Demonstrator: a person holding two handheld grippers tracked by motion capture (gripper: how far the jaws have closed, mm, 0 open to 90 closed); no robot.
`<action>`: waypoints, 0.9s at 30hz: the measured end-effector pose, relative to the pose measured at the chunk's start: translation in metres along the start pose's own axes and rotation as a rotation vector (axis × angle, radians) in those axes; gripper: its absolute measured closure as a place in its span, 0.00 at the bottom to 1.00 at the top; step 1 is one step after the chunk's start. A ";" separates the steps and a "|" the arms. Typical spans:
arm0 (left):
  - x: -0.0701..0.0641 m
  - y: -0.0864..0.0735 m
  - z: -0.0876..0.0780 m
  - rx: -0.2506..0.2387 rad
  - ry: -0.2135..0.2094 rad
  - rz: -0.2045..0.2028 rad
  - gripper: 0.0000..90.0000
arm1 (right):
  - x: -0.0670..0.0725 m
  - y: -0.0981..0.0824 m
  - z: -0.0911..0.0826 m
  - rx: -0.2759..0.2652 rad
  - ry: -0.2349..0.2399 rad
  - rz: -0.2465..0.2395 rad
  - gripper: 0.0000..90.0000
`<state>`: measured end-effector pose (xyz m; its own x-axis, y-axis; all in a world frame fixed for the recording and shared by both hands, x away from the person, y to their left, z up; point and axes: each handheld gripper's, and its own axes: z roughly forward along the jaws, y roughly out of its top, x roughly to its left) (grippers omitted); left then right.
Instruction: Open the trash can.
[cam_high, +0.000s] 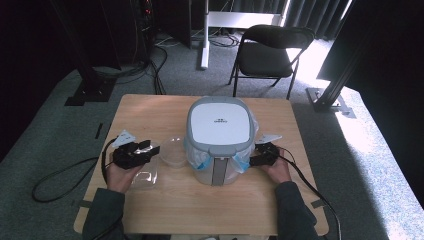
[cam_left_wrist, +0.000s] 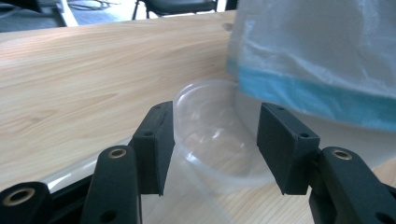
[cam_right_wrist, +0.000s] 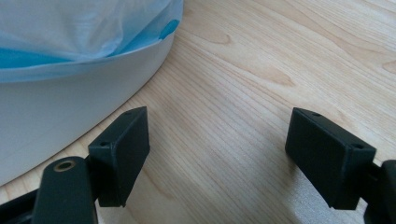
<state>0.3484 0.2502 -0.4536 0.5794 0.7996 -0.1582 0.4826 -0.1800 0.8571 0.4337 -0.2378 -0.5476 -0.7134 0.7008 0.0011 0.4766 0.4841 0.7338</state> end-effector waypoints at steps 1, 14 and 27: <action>0.001 -0.003 -0.004 -0.007 0.008 0.000 0.52 | 0.000 0.000 0.000 0.000 0.000 0.000 0.23; 0.010 -0.016 -0.006 -0.008 0.031 -0.019 0.52 | -0.006 0.002 -0.003 0.014 -0.021 0.029 0.39; 0.016 -0.025 -0.013 0.009 0.055 -0.028 0.52 | -0.028 0.042 -0.036 -0.045 -0.039 0.064 0.45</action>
<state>0.3375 0.2748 -0.4712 0.5287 0.8345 -0.1553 0.5042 -0.1616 0.8484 0.4553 -0.2561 -0.4924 -0.6608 0.7502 0.0232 0.4967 0.4139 0.7629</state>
